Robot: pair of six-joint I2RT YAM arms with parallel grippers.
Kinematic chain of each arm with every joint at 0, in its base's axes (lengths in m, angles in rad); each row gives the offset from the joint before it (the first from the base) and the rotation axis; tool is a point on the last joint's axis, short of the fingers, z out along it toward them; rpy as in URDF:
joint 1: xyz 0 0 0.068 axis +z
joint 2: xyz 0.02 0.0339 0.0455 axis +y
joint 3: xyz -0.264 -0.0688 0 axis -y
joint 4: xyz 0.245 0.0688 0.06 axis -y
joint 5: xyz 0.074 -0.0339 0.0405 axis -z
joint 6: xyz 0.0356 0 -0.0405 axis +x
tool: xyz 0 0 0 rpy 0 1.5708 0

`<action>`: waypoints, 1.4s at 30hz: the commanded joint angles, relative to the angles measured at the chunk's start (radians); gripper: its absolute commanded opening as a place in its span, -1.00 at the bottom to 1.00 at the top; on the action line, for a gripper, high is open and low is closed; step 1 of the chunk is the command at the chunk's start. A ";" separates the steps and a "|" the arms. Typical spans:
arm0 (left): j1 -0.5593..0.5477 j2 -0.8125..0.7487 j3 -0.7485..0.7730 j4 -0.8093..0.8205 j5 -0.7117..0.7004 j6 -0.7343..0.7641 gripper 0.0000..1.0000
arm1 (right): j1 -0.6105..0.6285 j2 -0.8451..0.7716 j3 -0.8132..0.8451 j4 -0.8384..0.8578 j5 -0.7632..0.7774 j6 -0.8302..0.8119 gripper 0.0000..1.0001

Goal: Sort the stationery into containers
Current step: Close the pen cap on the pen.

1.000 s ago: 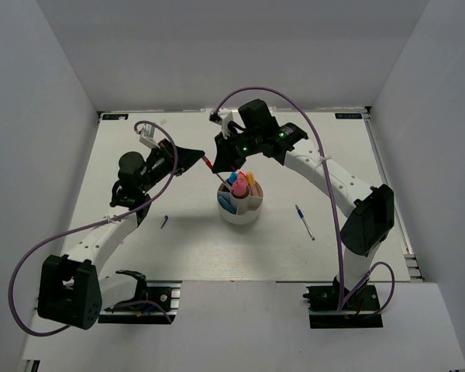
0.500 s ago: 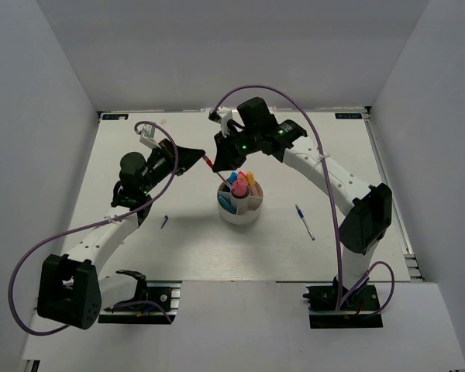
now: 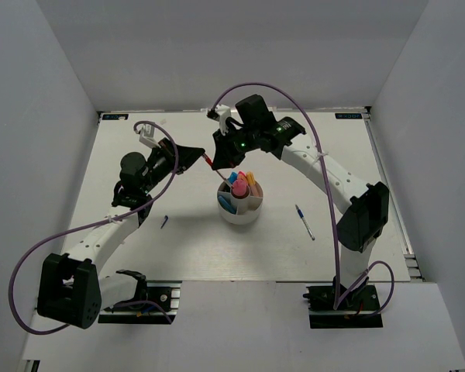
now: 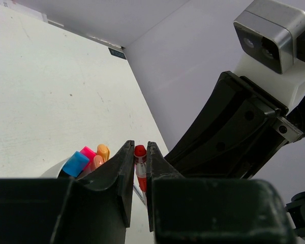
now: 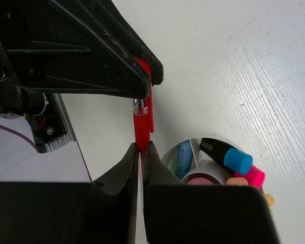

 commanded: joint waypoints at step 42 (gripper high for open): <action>0.054 0.100 0.257 -0.052 0.168 -0.019 -1.00 | -0.009 -0.227 -0.261 0.307 -0.017 0.012 0.19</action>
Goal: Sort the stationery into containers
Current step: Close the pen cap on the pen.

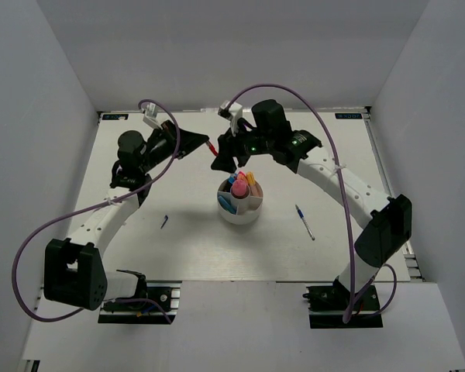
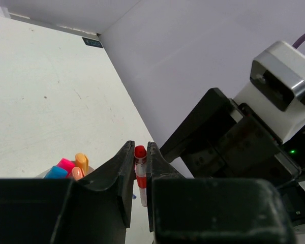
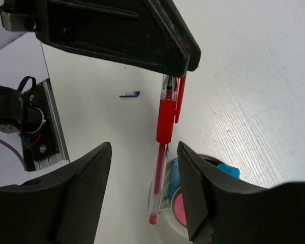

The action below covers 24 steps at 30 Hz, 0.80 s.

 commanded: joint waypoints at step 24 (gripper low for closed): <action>-0.127 -0.067 0.069 -0.108 0.171 0.563 -1.00 | -0.347 -0.331 -0.327 -0.057 0.086 0.083 0.54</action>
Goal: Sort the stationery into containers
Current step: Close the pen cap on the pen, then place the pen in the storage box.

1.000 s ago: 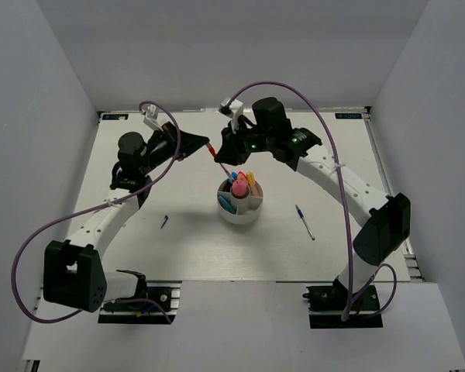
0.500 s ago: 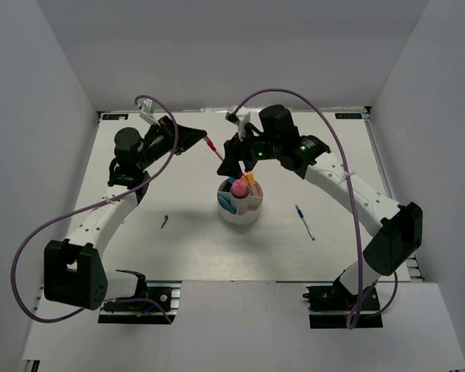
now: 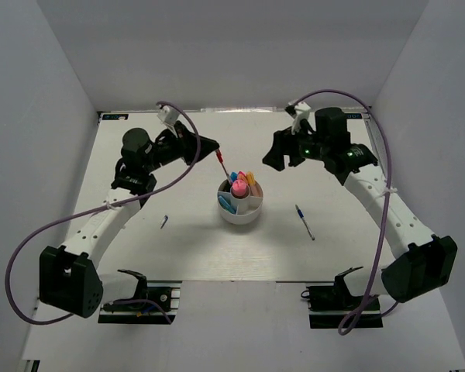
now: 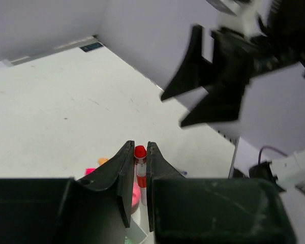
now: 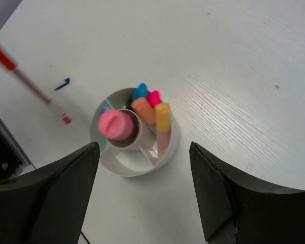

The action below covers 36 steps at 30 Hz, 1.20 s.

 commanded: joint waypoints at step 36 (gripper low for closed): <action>-0.455 0.263 0.210 -0.534 -0.176 0.753 -0.48 | -0.290 -0.013 -0.076 -0.027 -0.101 0.033 0.45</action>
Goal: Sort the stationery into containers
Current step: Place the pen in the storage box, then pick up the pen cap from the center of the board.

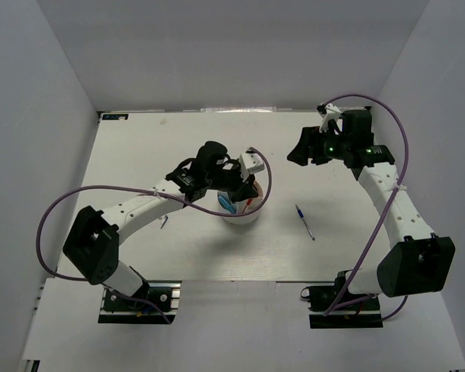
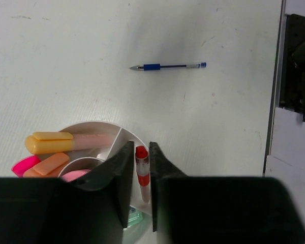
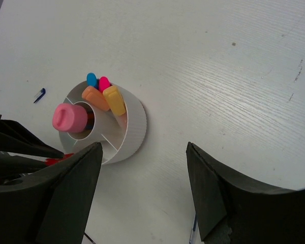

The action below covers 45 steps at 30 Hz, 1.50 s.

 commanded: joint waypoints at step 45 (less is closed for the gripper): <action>0.580 0.020 -0.133 -0.626 -0.495 -0.322 -0.52 | -0.005 0.103 0.104 -0.069 -0.058 -0.081 0.31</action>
